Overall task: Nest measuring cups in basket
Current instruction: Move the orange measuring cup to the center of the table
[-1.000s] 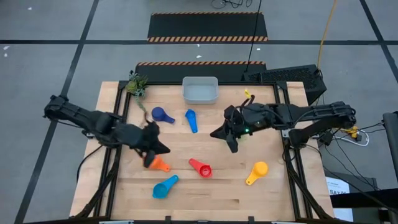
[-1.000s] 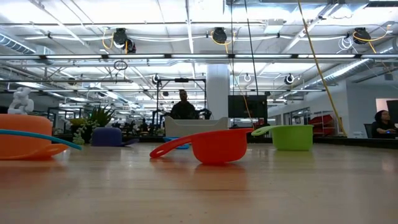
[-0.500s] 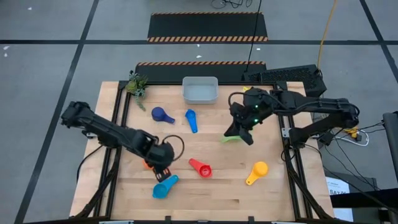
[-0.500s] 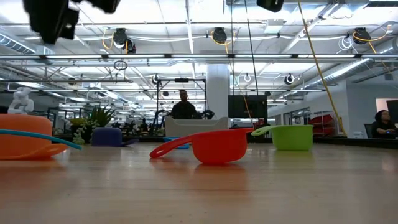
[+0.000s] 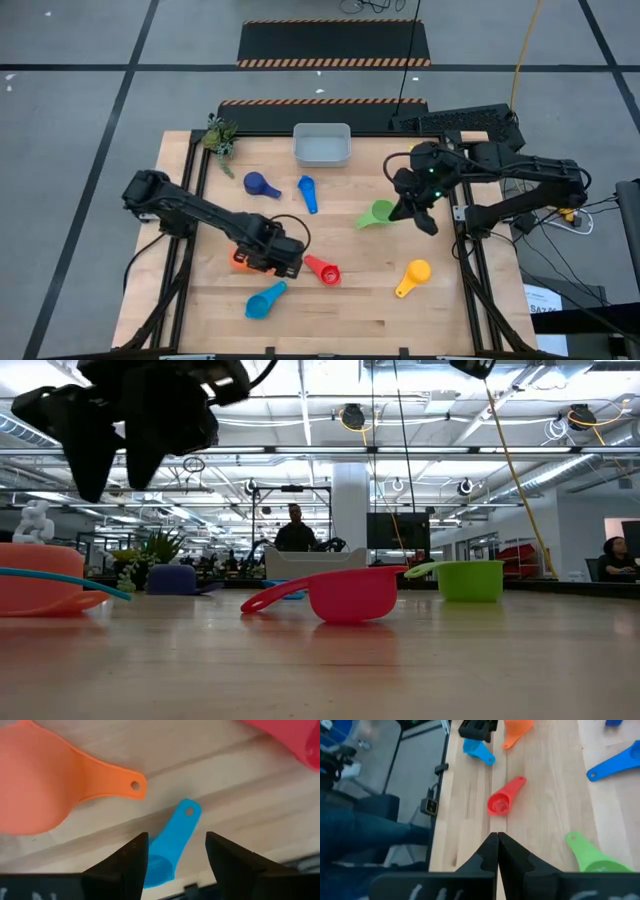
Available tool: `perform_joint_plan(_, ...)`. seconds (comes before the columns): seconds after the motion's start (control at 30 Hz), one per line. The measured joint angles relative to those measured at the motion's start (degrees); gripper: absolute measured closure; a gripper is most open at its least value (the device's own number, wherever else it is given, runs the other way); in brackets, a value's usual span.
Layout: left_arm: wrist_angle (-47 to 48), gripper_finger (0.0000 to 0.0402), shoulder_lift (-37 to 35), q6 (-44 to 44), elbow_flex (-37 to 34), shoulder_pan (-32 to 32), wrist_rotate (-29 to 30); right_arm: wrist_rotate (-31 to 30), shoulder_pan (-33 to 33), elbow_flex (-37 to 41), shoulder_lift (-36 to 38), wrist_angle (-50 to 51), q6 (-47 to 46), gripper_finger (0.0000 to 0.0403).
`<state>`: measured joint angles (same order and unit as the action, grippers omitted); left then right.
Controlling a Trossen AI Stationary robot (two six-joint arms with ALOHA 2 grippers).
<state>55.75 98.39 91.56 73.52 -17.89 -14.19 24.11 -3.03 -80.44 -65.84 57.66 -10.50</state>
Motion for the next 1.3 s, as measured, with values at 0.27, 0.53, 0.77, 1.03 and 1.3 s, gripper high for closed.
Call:
perform_joint_plan(0.27, 5.97, 0.0199, 7.48, 1.96, 5.05, -1.4, 2.2, -0.01, 0.0, -0.01, 0.92, 1.91, 5.22, 0.0403)
perform_joint_plan(0.53, 8.79, 0.0204, 13.56, 3.11, 8.38, -3.89, 7.01, 0.01, 0.0, 0.0, 0.94, 1.98, 6.71, 0.0403)
perform_joint_plan(0.77, 9.11, 0.0258, 15.8, 1.57, 8.32, -4.33, 10.8, 0.01, 0.0, -0.01, 0.92, 1.98, 6.71, 0.0403)
perform_joint_plan(1.03, 12.1, 0.0305, 15.77, -1.67, 8.15, -4.23, 12.3, 0.01, 0.0, 0.0, 0.92, 2.02, 6.71, 0.0403)
perform_joint_plan(1.3, 10.97, 0.023, 15.78, -1.48, 8.13, -4.37, 12.32, 0.01, 0.0, -0.02, 0.94, 2.39, 6.78, 0.0403)
